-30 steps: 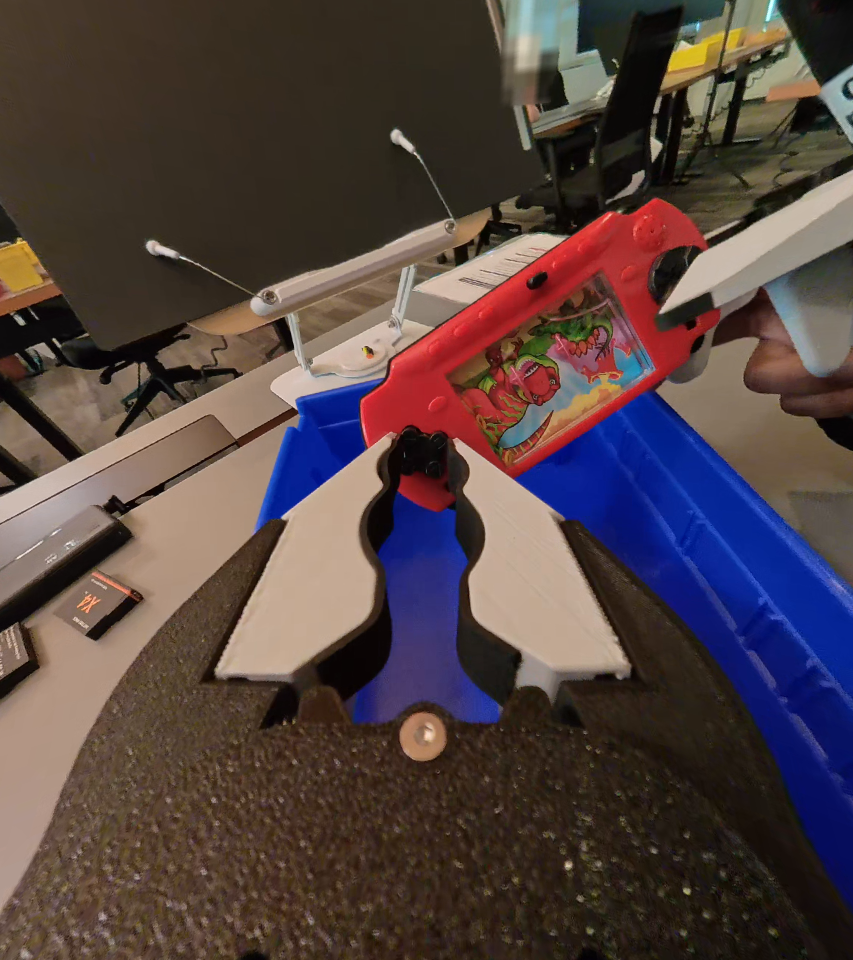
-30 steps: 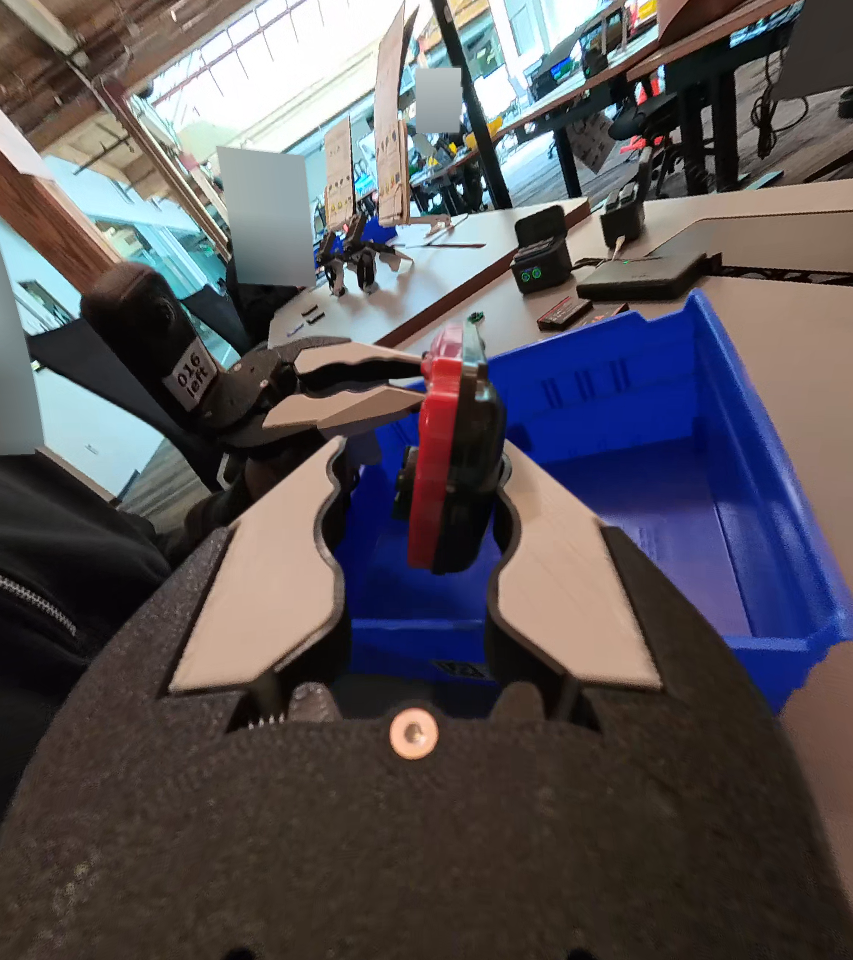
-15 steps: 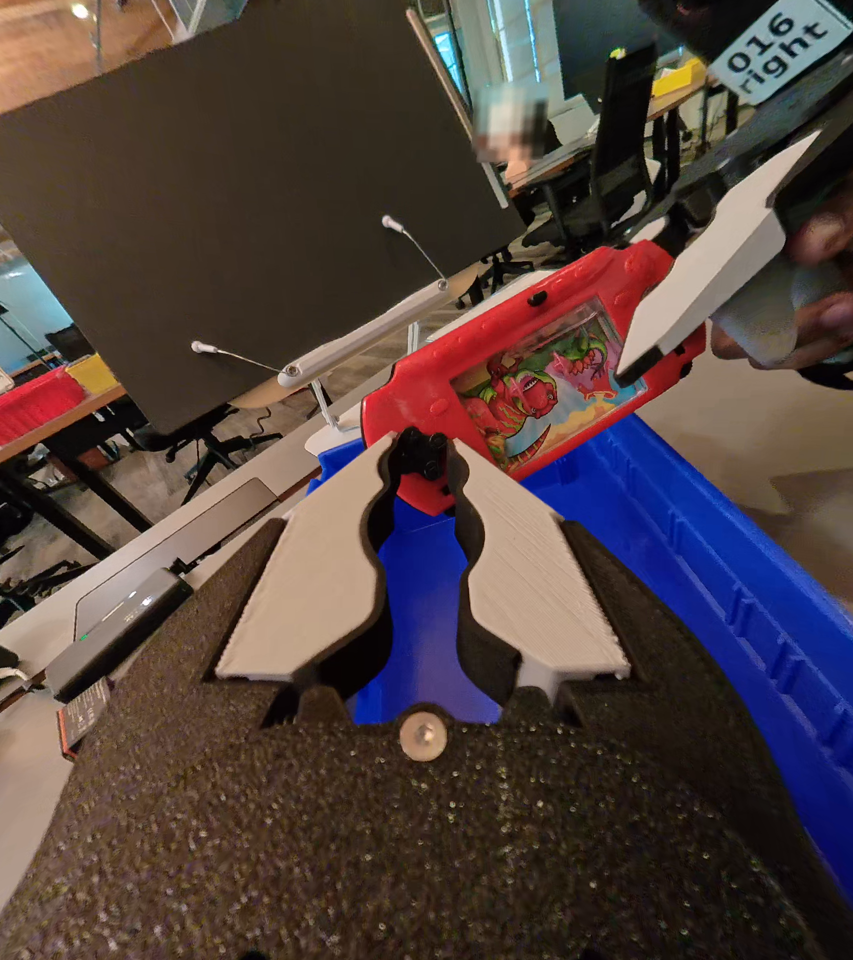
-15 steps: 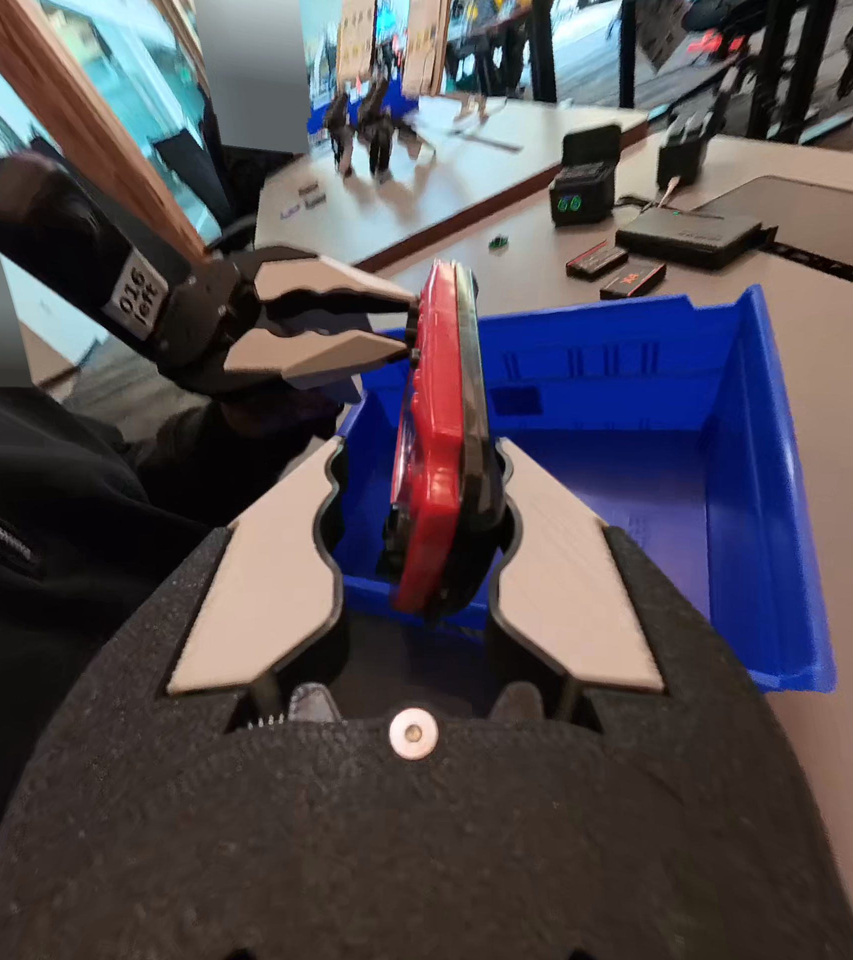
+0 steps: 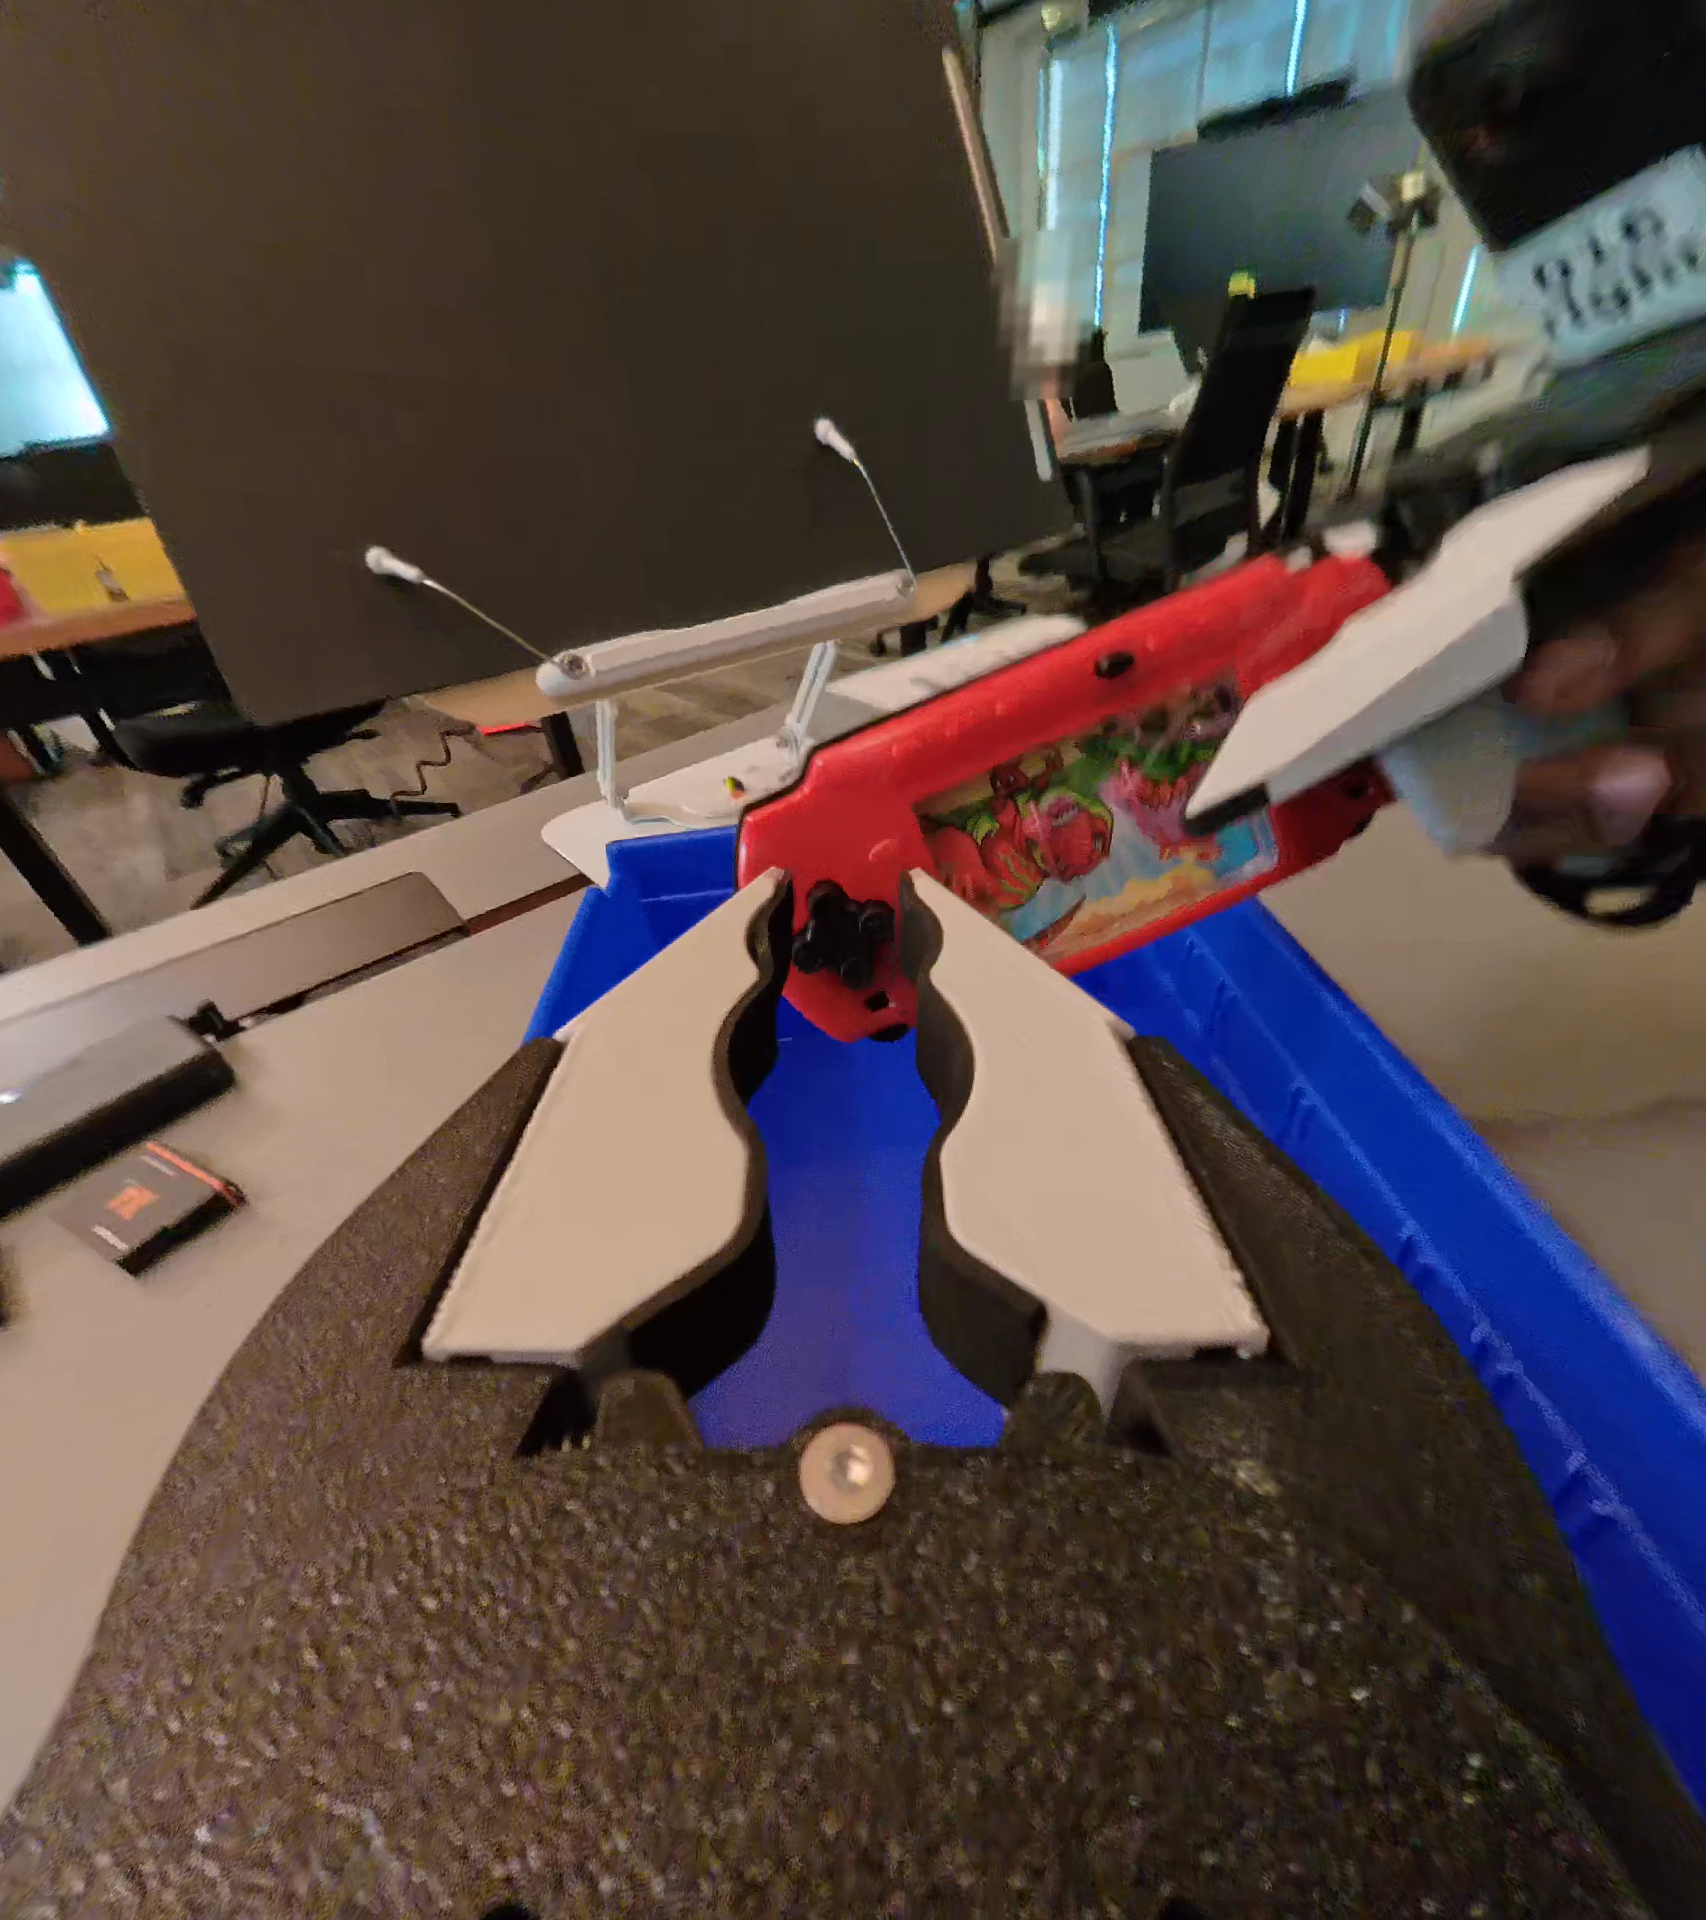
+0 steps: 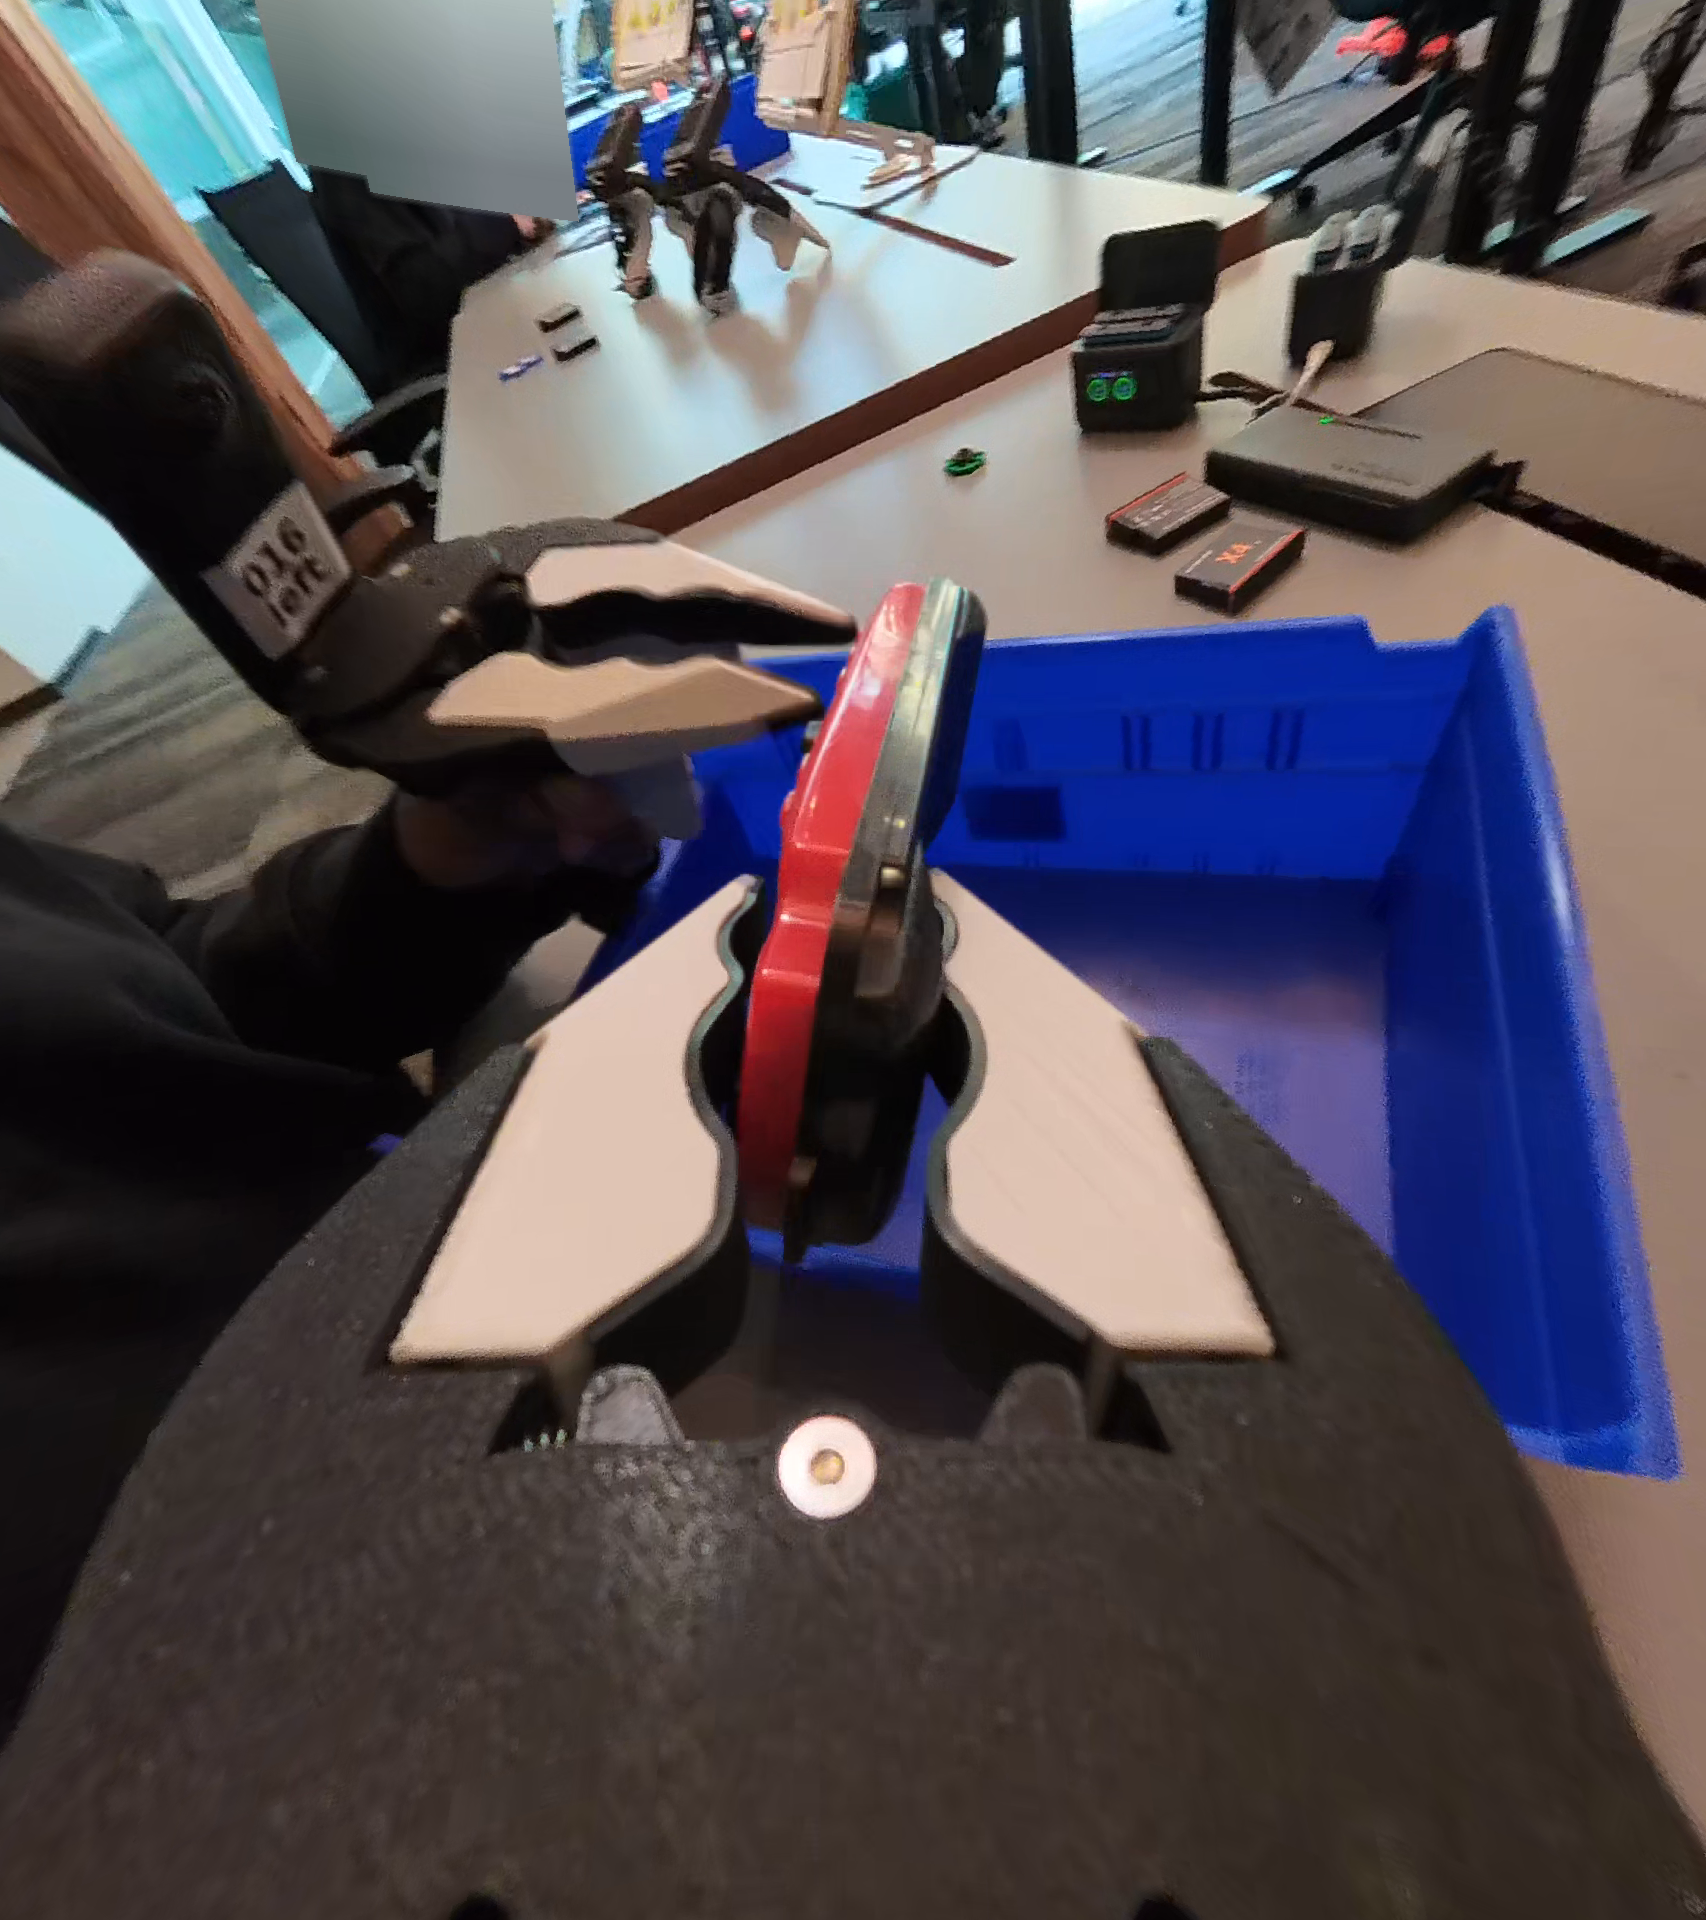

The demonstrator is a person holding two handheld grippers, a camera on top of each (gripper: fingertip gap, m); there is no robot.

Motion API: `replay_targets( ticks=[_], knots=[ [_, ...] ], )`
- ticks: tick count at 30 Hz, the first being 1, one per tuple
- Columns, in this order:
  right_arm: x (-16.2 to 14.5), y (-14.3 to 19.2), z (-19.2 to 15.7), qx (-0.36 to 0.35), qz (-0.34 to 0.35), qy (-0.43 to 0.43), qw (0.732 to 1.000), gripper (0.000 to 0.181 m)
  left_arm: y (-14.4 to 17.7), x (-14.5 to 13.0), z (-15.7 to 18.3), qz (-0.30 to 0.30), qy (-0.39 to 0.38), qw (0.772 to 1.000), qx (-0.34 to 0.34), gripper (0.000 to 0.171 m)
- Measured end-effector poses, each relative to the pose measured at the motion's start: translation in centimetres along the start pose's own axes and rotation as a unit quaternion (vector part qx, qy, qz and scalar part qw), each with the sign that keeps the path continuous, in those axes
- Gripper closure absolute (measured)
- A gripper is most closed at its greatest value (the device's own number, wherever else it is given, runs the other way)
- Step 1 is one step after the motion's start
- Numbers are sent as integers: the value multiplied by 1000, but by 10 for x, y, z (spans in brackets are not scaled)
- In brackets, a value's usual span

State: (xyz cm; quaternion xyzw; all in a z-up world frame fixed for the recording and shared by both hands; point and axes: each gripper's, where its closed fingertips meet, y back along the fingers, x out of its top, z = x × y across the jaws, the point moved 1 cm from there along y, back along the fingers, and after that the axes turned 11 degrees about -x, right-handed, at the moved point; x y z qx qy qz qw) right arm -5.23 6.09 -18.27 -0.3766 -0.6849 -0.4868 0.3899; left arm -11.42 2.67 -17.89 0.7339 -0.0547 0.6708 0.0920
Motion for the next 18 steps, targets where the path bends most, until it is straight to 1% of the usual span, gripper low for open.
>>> replay_targets(
  ticks=[3,6,9,11,13,14,15,18],
  knots=[
    [-1,-4,4,-38,22,14,999,154,7,7,-11,49,83,995,1,145],
    [5,-2,8,-71,58,34,995,154,10,4,-15,74,169,983,-21,144],
    [13,2,-2,-86,104,89,987,154,8,4,-15,115,267,955,-53,143],
    [18,4,-9,-95,129,111,981,154,6,5,-17,143,314,936,-68,143],
    [22,5,-13,-115,150,133,973,154,8,13,-17,180,340,919,-83,143],
    [23,6,-14,-123,156,144,969,154,9,17,-18,194,345,914,-87,143],
    [24,7,-15,-129,162,154,966,154,9,20,-18,201,344,913,-89,143],
    [25,7,-20,-135,172,173,960,154,8,25,-13,201,331,917,-92,143]
  ],
)
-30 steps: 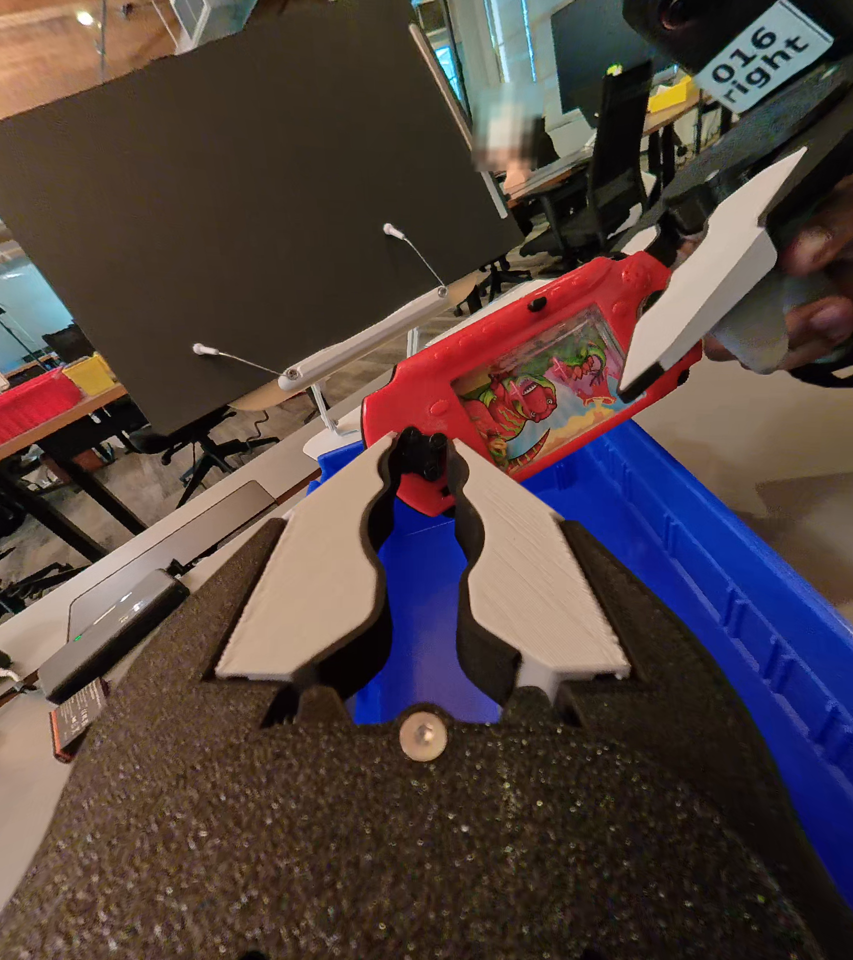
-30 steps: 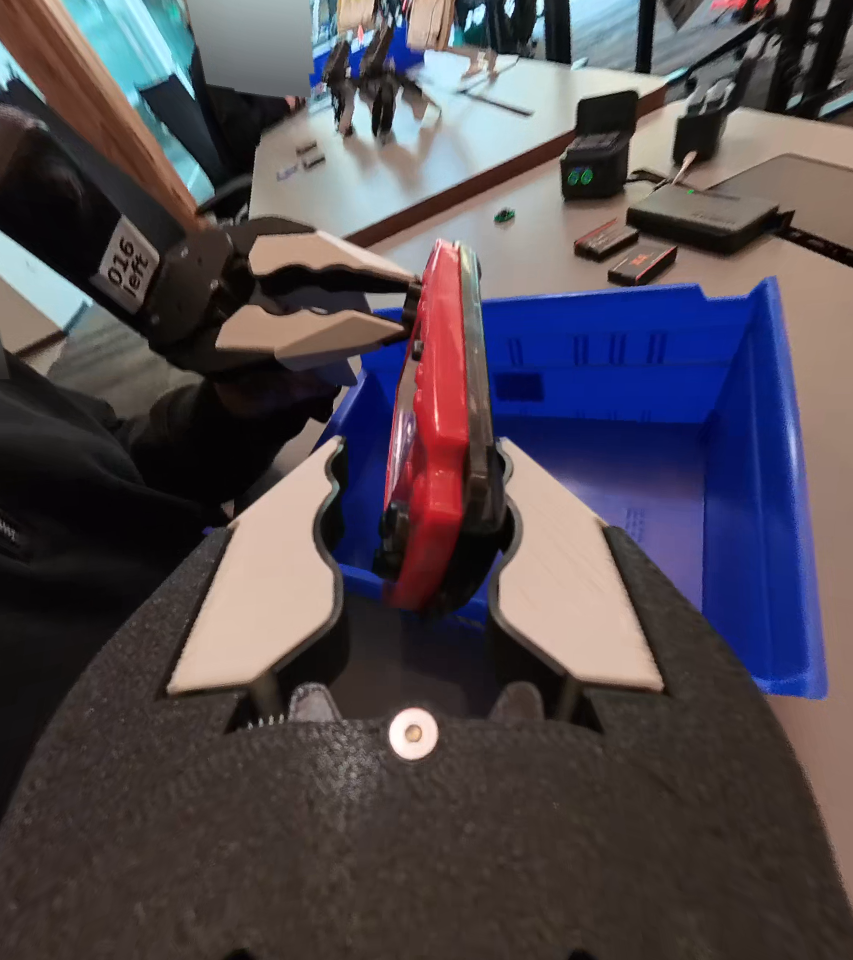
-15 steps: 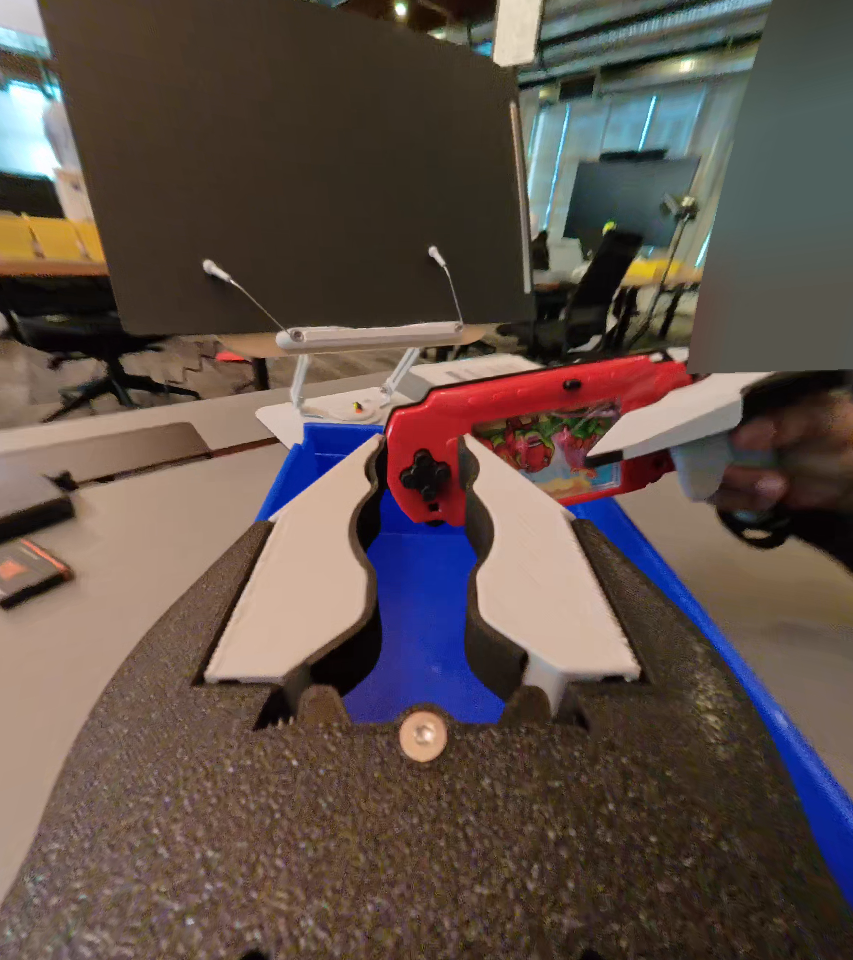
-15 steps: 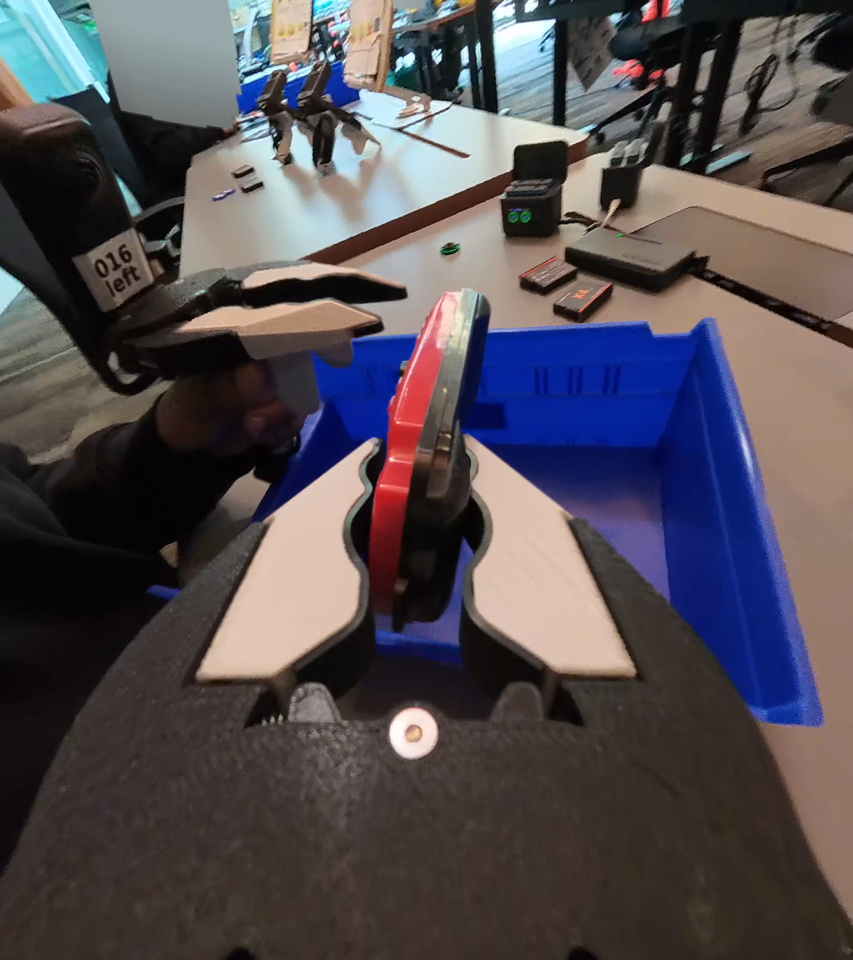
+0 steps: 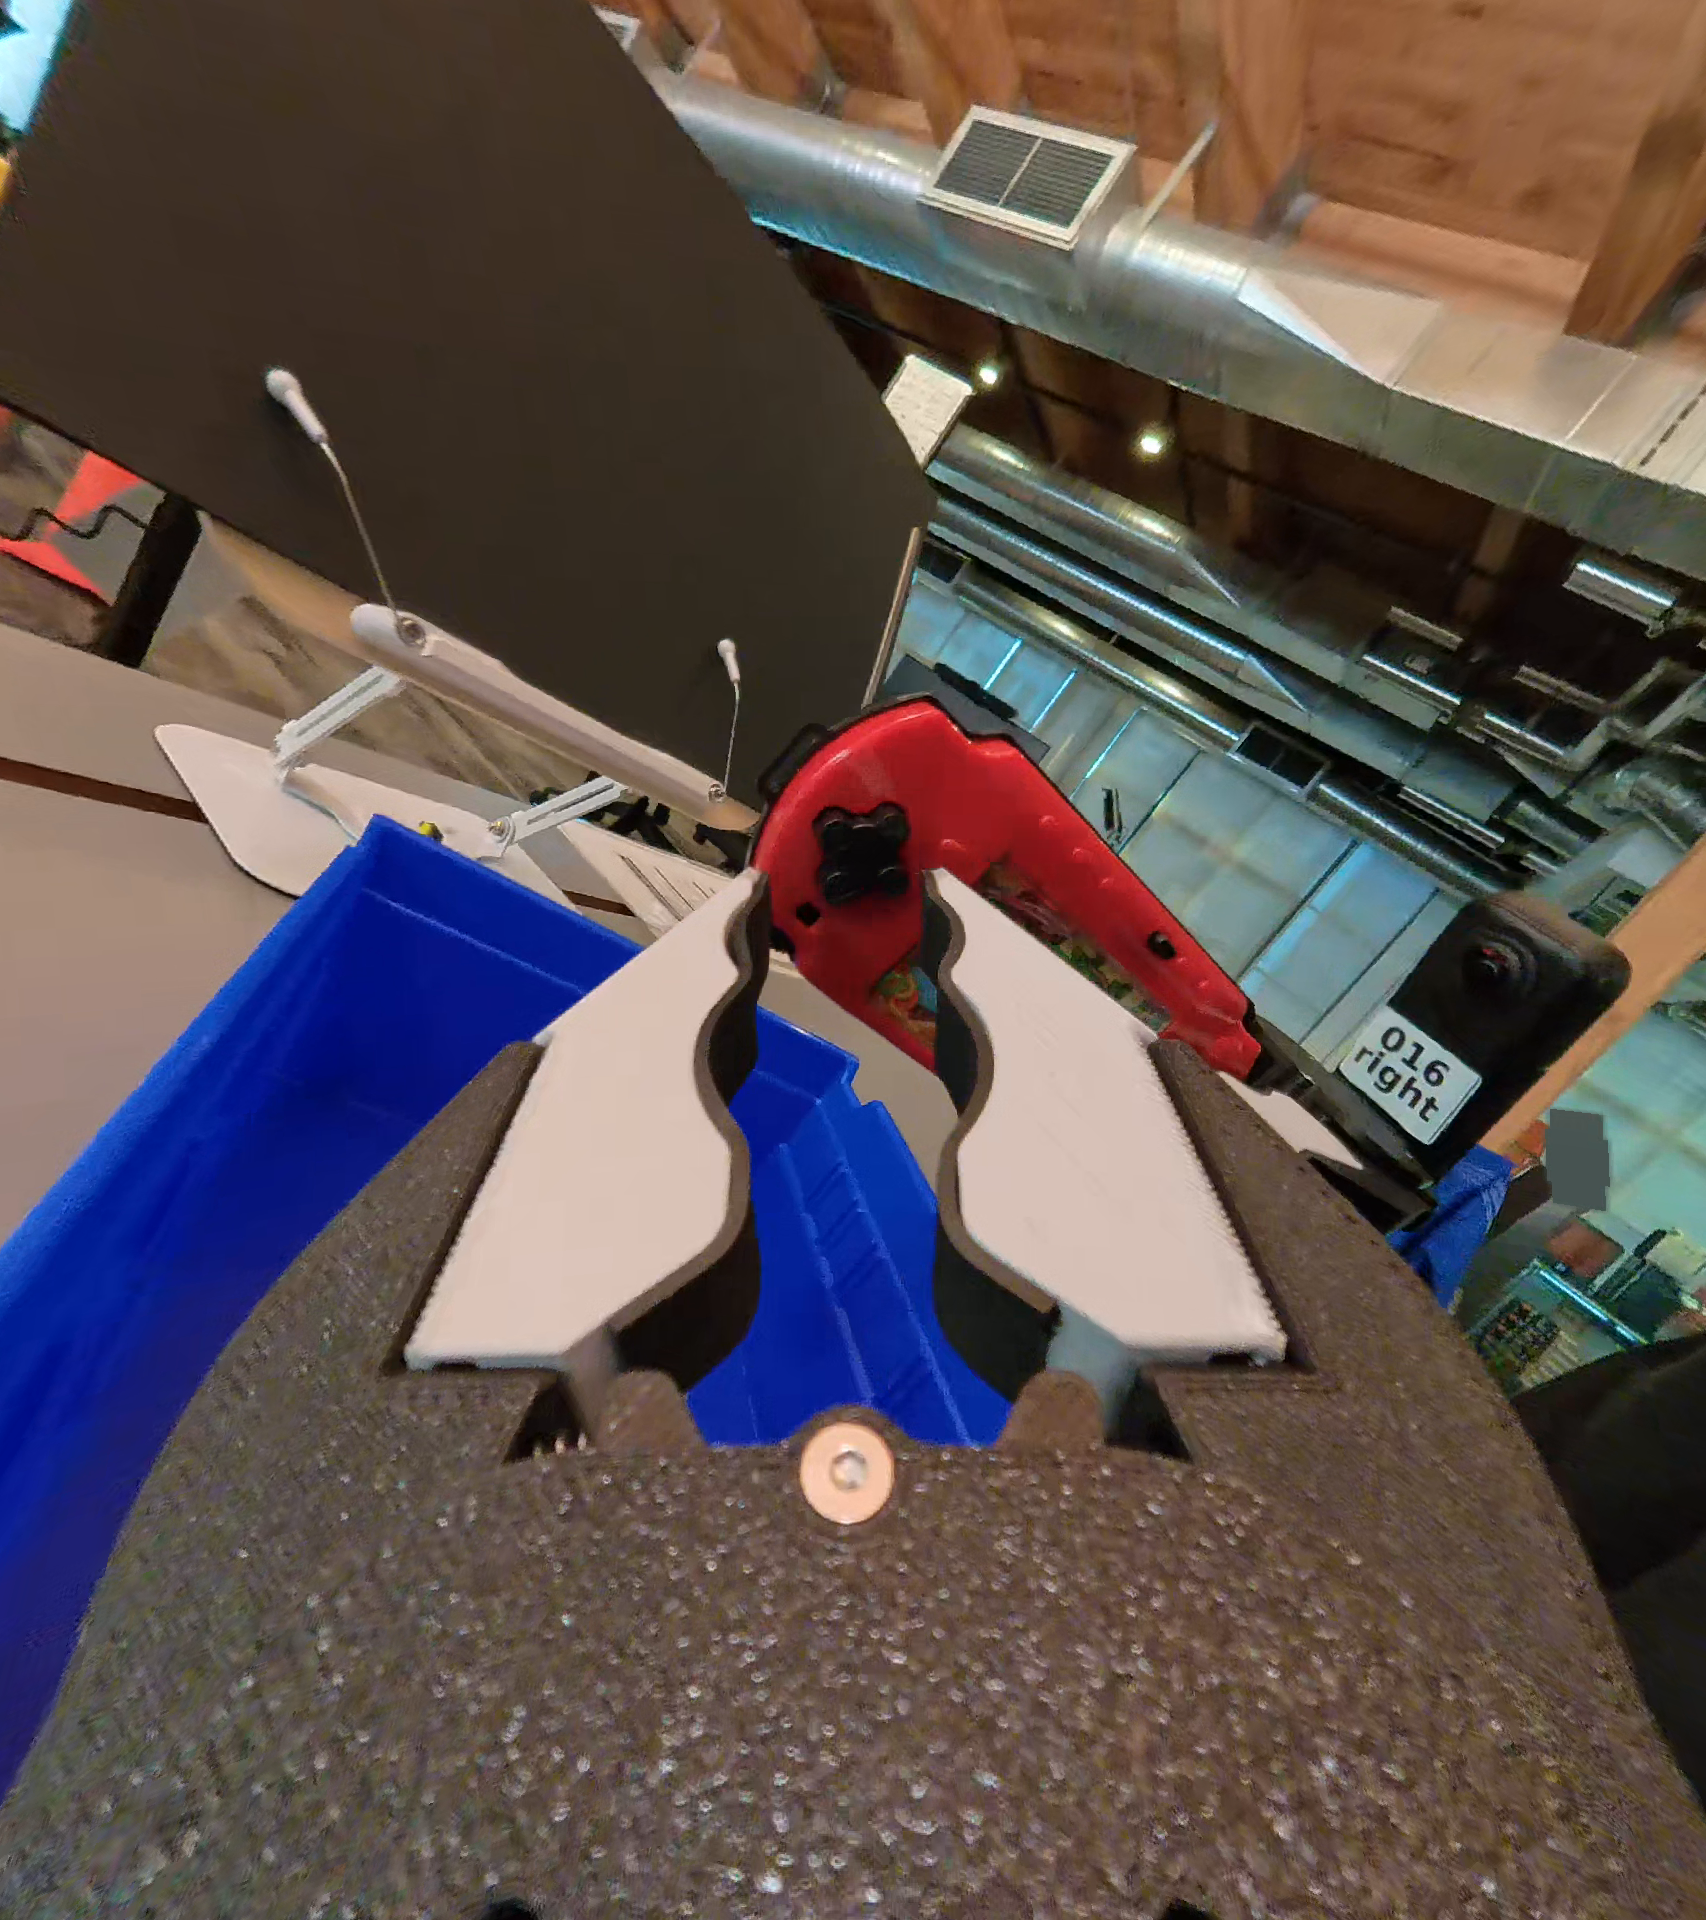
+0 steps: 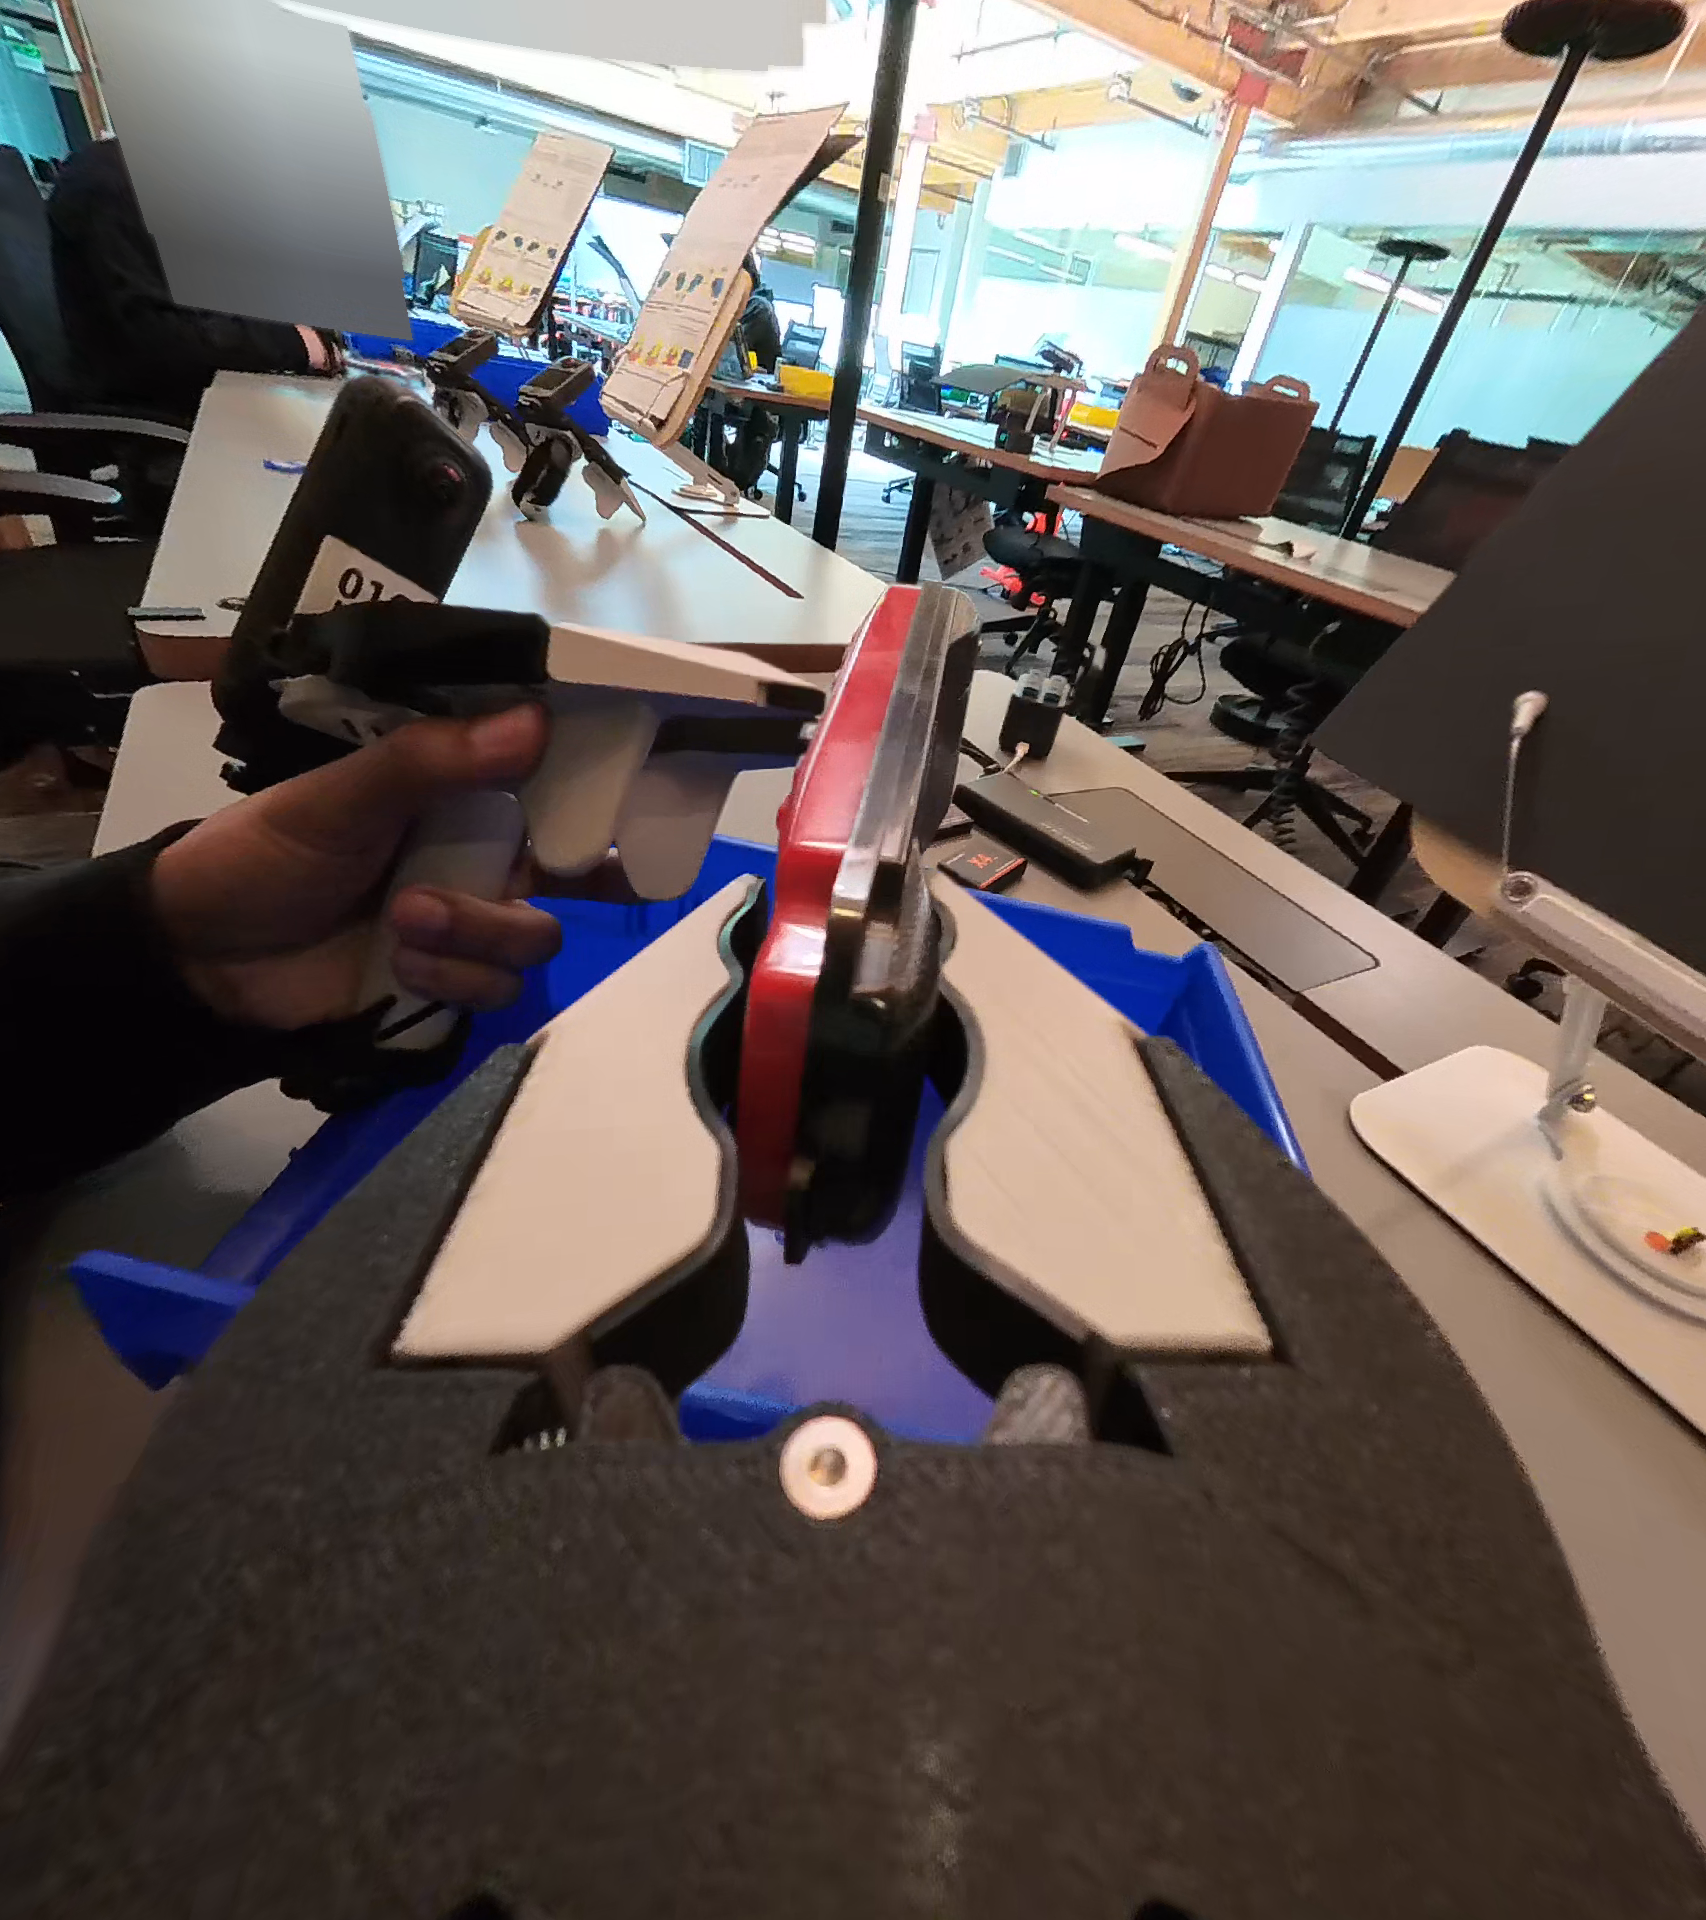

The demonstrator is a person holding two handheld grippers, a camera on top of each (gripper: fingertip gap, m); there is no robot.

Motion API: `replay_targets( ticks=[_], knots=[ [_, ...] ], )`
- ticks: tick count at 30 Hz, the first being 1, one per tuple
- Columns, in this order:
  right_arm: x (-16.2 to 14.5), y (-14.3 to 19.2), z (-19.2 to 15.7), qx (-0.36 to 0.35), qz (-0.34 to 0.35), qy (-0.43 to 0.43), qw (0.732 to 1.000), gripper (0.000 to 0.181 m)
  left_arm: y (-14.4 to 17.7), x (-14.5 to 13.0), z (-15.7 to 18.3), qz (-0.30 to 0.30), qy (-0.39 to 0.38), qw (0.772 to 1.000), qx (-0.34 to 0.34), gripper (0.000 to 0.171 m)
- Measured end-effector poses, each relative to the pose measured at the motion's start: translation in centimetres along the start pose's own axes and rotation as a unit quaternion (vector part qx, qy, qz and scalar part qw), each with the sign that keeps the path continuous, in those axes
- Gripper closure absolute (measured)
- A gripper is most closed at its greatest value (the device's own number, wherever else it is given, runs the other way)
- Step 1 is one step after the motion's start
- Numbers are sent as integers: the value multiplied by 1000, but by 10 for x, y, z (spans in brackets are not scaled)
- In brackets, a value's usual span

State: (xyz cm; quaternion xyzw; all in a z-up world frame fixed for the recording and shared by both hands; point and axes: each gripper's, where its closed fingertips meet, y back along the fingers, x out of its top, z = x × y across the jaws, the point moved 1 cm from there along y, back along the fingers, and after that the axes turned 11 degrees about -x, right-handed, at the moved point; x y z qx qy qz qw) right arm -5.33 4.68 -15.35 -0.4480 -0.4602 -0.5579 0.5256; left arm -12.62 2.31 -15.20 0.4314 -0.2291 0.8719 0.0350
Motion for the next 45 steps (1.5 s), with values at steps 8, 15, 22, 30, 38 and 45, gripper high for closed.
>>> replay_targets(
  ticks=[8,15,22,30,38,45],
  knots=[
    [3,-2,-10,-24,21,59,998,154,-1,5,2,16,-14,1000,5,143],
    [3,-3,-15,-38,32,85,995,154,2,6,1,22,-21,999,8,146],
    [3,-3,-18,-55,37,117,991,154,2,8,6,22,-24,999,-11,155],
    [-4,-10,-21,-74,32,107,991,150,5,15,5,7,-68,998,1,157],
    [-21,-16,-33,18,-81,-20,996,127,10,19,0,-47,-184,980,53,158],
    [-5,-22,-3,10,-65,-122,990,123,8,3,5,-124,-311,938,88,158]
  ],
)
